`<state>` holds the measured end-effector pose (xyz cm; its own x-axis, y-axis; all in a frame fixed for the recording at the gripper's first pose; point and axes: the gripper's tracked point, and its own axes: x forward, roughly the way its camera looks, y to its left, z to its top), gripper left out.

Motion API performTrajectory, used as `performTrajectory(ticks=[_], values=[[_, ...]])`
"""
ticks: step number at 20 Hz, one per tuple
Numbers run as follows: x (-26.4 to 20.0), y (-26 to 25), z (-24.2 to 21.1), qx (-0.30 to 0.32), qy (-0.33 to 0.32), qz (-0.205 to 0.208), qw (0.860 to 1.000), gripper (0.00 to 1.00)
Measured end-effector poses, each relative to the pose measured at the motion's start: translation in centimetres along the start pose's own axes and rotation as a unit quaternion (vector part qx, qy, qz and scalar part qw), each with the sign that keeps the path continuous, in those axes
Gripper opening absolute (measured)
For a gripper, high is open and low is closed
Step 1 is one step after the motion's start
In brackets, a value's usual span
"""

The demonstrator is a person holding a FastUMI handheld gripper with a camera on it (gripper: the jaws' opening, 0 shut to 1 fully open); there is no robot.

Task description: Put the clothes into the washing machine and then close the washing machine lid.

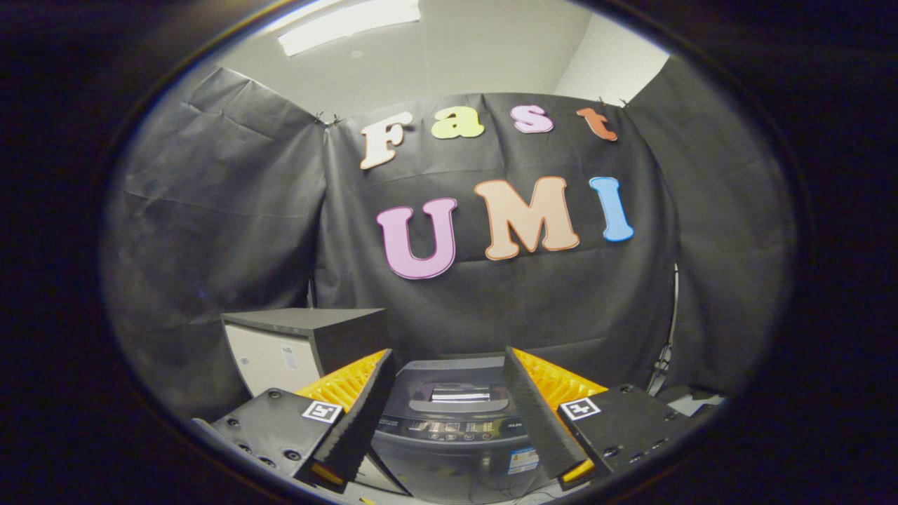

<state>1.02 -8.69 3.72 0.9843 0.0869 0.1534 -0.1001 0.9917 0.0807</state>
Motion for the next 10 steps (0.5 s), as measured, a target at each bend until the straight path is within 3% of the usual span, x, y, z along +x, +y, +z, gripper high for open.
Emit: performTrajectory(ticks=[10], values=[[-0.3,-0.8,0.3,0.023,0.017,0.018,0.999,0.97]])
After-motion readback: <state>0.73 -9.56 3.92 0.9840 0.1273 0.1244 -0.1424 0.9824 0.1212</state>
